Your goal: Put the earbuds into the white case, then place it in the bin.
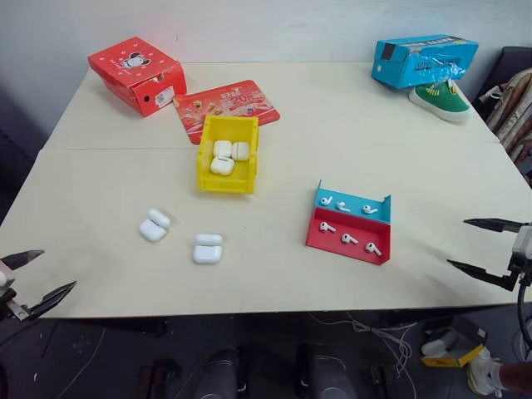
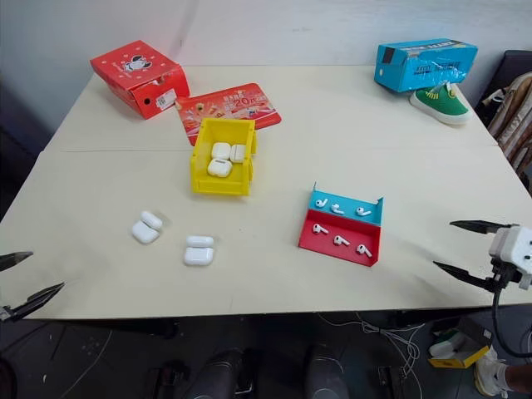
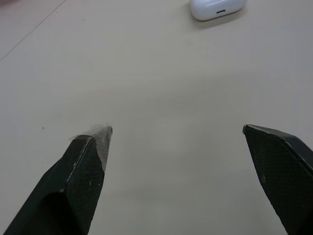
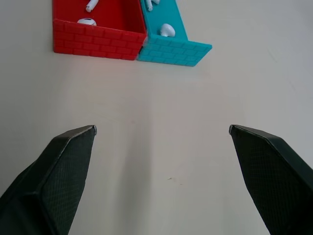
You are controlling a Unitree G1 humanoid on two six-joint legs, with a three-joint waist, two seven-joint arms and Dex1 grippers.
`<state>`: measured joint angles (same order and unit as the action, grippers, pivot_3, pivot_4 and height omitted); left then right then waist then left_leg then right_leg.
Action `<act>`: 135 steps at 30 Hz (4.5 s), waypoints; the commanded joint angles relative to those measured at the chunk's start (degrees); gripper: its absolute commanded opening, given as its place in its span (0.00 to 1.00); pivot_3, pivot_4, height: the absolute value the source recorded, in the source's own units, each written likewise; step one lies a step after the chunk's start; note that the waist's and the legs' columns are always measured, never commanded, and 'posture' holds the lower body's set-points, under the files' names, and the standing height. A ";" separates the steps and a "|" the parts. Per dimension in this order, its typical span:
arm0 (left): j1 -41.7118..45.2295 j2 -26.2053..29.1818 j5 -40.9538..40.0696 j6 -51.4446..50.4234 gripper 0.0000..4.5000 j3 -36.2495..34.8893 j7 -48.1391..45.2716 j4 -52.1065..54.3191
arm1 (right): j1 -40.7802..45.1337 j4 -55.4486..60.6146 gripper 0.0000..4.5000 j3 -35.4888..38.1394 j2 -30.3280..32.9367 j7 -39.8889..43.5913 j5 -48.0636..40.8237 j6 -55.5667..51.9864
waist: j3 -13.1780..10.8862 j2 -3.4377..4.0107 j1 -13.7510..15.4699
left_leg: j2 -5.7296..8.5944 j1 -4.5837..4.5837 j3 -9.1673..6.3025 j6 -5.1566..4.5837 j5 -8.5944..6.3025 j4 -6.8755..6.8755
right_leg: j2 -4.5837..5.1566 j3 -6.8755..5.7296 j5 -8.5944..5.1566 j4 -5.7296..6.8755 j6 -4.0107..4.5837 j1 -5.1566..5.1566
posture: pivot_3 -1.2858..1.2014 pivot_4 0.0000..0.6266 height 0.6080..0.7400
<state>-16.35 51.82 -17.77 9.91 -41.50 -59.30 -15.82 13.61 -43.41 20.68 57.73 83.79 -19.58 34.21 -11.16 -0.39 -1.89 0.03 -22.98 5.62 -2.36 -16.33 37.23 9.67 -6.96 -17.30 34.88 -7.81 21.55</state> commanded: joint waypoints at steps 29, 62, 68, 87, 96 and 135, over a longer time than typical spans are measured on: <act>9.90 25.93 -15.49 -72.76 1.00 10.82 4.73 29.62 | -9.27 47.49 0.99 -6.46 -23.85 0.33 -22.32 -15.90 | 0.03 -0.08 1.59 | -0.10 0.04 -0.07 0.43 -0.17 -0.06 | -0.29 0.30 -0.08 0.23 0.15 0.05 | 0.52 0.24 1.00; 65.62 4.85 12.09 -69.43 1.00 66.16 0.51 -1.81 | -15.60 48.31 0.99 -4.47 -24.63 0.30 -21.43 -13.23 | 0.02 -0.05 1.95 | -0.65 0.05 0.45 0.20 -0.05 0.74 | -1.13 0.87 -0.11 0.75 0.20 0.17 | 0.52 0.24 1.00; 64.84 5.67 13.59 -70.40 1.00 65.79 -1.78 -1.36 | -15.18 47.65 0.99 -4.32 -24.55 -0.10 -21.08 -12.82 | 0.02 -0.05 1.84 | -0.66 0.06 0.45 0.20 -0.06 0.74 | -1.14 0.87 -0.11 0.76 0.21 0.18 | 0.52 0.24 1.00; 50.04 0.04 -6.23 -43.07 0.62 32.20 -11.86 9.16 | -14.26 53.71 1.00 -5.51 -21.95 -10.27 -15.96 -18.92 | 0.01 -0.05 1.72 | -0.74 -0.11 0.40 0.22 -0.10 0.86 | -1.07 0.86 -0.13 0.78 0.24 0.33 | 0.52 0.24 1.00; 32.58 -17.80 -20.20 -34.84 0.62 28.95 -7.78 34.12 | -23.99 61.37 1.00 4.20 -12.69 -23.06 -10.84 -32.89 | 0.02 -0.06 2.81 | -0.70 -0.12 0.22 0.15 -0.16 0.94 | -0.99 0.85 -0.12 0.62 0.26 0.04 | 0.52 0.24 1.00; 28.26 -33.84 -18.65 -23.15 0.62 45.98 -1.24 36.57 | 5.27 69.51 0.48 -28.25 8.66 -34.55 -1.37 -87.05 | 0.36 0.42 3.19 | -0.79 -0.18 0.42 -0.07 -0.46 1.03 | -1.07 0.67 -0.07 -0.07 0.23 0.01 | 0.52 0.24 1.00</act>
<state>12.40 17.77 -36.10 -14.15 4.33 -60.79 18.67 18.04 25.48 -6.87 65.66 49.25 -22.24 -51.67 -10.79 0.03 1.30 -0.76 -23.16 6.03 -2.42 -16.79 38.26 8.60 -6.31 -17.37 34.81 -7.57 21.56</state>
